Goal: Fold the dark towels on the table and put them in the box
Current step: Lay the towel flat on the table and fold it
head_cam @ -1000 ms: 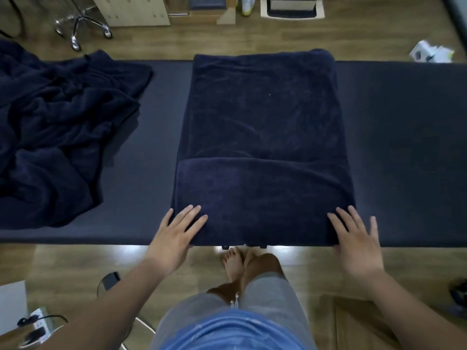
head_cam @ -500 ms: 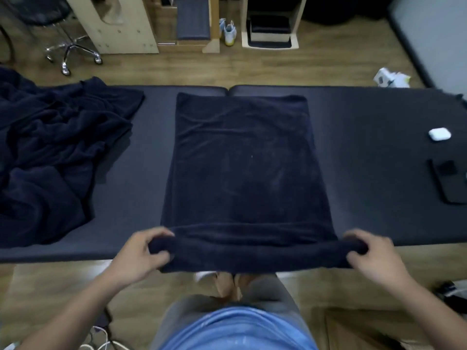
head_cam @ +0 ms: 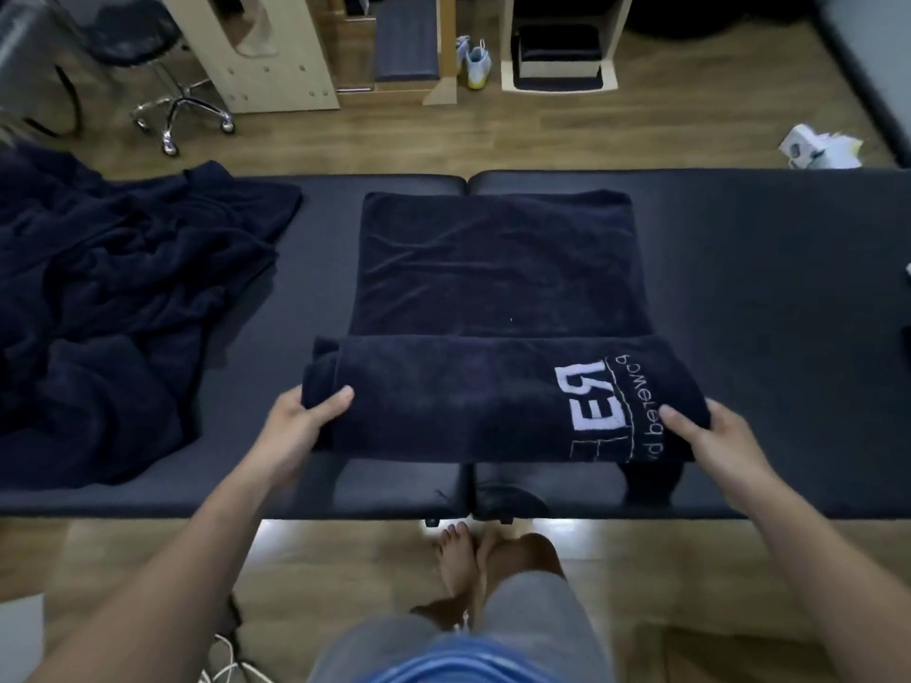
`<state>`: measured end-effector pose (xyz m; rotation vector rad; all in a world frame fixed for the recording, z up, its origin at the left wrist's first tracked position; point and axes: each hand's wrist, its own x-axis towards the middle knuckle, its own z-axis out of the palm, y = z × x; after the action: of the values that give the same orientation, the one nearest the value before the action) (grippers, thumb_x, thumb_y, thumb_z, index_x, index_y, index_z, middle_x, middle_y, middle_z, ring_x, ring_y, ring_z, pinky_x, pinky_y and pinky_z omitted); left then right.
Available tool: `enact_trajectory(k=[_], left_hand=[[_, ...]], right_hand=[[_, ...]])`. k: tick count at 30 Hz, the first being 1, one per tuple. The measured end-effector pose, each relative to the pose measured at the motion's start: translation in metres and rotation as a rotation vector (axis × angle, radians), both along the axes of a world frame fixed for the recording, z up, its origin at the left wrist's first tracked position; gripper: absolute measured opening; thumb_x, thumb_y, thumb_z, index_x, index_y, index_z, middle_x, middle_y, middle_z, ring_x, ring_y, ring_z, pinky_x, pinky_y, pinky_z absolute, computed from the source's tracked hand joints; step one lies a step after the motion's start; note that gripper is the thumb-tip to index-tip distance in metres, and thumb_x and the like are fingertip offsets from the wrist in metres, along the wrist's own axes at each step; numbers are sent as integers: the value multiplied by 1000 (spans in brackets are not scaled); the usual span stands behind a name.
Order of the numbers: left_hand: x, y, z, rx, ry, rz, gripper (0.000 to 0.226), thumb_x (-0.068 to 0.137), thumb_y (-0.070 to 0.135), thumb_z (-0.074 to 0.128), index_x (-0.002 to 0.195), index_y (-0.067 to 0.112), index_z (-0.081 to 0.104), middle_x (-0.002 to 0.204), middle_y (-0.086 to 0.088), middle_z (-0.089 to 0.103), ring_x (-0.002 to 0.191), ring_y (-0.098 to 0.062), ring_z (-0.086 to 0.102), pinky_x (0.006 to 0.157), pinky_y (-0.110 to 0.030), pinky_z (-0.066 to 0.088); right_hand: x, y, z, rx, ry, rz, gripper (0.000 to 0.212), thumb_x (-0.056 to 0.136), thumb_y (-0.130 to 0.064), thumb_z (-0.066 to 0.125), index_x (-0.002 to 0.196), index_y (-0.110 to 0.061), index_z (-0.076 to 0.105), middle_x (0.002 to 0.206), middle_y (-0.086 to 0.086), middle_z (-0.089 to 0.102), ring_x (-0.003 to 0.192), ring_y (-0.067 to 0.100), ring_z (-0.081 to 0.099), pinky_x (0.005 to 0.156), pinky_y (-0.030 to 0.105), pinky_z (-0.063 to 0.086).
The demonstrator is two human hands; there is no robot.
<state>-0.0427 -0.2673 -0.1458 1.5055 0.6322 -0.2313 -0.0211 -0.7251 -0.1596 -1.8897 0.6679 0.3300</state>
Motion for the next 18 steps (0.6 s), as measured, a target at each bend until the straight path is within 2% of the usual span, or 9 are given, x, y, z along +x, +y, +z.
enact_trajectory(k=[2, 4, 5, 7, 9, 12, 14, 18], left_hand=[[-4, 2, -2, -72, 7, 21, 42, 72, 40, 82, 106, 18, 72, 107, -3, 76, 99, -20, 72, 87, -38, 53], [-13, -1, -11, -20, 119, -90, 62, 62, 53, 87, 109, 17, 71, 106, 1, 77, 100, -18, 72, 86, -36, 53], [-17, -4, -16, 36, 170, -163, 59, 64, 52, 87, 107, 15, 72, 101, 2, 77, 99, -19, 72, 83, -33, 54], [-19, -7, -24, 125, 216, -209, 32, 80, 33, 80, 105, 13, 73, 95, 4, 78, 99, -23, 72, 80, -33, 55], [-10, -6, -19, 151, 164, -204, 22, 89, 22, 73, 110, 17, 72, 100, 6, 77, 102, -21, 71, 87, -36, 55], [1, -5, 0, 77, 50, -150, 26, 92, 18, 69, 118, 20, 68, 110, 5, 75, 103, -16, 71, 93, -38, 53], [-2, -4, 1, 46, 33, -90, 26, 92, 22, 69, 118, 20, 68, 111, 4, 75, 104, -15, 71, 92, -36, 52], [-29, -12, -19, 123, 276, -174, 35, 84, 39, 76, 112, 20, 68, 106, 1, 76, 95, -16, 72, 77, -27, 54]], right_hand=[[0, -4, 1, 20, -35, -17, 12, 93, -27, 67, 105, -26, 67, 103, -2, 74, 94, 20, 69, 88, 43, 55], [-5, -6, -3, -11, 24, 48, 18, 94, -31, 65, 111, -28, 66, 107, -3, 73, 99, 20, 67, 93, 43, 52], [-8, -7, -8, -54, 88, 107, 22, 93, -32, 66, 114, -27, 66, 108, -3, 72, 101, 20, 66, 94, 40, 49], [-11, -9, -14, -112, 174, 185, 25, 92, -29, 68, 116, -23, 67, 105, -1, 71, 96, 18, 65, 85, 35, 46], [-6, -13, -10, -136, 167, 216, 19, 92, -27, 67, 111, -24, 68, 102, -3, 73, 91, 13, 65, 78, 33, 47], [4, -20, 5, -169, 51, 184, 11, 93, -33, 65, 101, -26, 70, 96, -7, 75, 90, 14, 68, 85, 40, 53], [3, -19, 6, -153, 47, 155, 12, 94, -35, 62, 100, -27, 69, 95, -8, 75, 91, 15, 69, 89, 42, 53], [-18, -13, -21, -194, 237, 283, 26, 97, -42, 55, 113, -25, 68, 100, -5, 71, 95, 17, 65, 85, 37, 48]])
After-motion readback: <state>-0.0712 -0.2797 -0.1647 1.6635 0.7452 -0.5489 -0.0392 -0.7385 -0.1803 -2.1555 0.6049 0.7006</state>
